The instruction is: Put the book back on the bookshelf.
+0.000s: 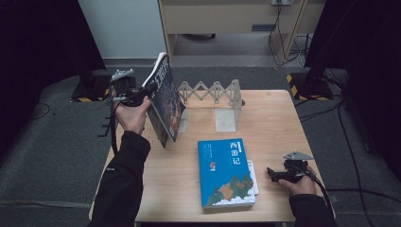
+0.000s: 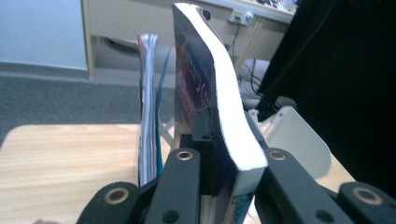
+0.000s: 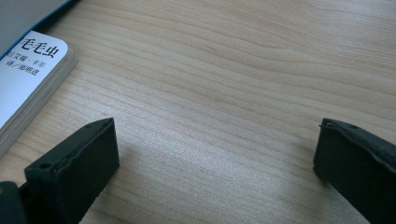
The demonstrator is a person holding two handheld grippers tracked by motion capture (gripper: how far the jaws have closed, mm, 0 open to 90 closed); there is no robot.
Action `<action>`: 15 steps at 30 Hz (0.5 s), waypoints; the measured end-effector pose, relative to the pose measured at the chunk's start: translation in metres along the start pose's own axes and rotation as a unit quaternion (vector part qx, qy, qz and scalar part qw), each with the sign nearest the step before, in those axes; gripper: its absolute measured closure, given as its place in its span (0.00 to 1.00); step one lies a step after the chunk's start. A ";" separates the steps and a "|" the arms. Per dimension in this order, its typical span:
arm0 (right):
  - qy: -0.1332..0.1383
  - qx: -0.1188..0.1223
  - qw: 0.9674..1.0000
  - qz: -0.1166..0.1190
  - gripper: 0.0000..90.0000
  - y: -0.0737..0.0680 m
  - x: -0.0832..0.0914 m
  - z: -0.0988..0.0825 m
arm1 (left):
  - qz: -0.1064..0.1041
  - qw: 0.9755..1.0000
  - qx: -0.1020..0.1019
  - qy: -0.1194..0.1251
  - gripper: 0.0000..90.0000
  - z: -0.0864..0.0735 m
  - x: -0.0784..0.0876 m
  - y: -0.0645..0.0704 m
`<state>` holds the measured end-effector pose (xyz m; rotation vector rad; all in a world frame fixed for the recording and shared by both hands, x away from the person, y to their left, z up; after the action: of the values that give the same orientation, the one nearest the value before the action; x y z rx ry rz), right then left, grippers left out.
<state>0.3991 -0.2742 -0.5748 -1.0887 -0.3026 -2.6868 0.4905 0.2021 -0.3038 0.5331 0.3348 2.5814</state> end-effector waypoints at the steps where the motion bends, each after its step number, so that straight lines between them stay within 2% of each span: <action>1: 0.000 0.000 1.000 0.000 0.00 0.000 0.000 0.000 | 0.001 1.000 -0.003 0.001 0.91 0.001 -0.001 0.000; 4: 0.001 0.000 1.000 0.000 0.00 0.000 0.000 0.000 | 0.009 1.000 -0.010 0.003 0.91 0.001 -0.006 0.001; 15: 0.000 0.001 1.000 0.000 0.00 0.000 0.000 0.000 | 0.025 1.000 -0.018 0.007 0.91 -0.006 -0.026 0.000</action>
<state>0.3994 -0.2742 -0.5748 -1.0871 -0.3044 -2.6870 0.5088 0.1880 -0.3166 0.5168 0.2830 2.6355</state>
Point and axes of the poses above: each handheld gripper's, and its own axes: x roughly backward along the jaws, z roughly out of its top, y roughly to its right, the point moved 5 cm from there along -x, roughly forward along the jaws, and after that the axes turned 9 degrees about -z, right-handed, at the moved point
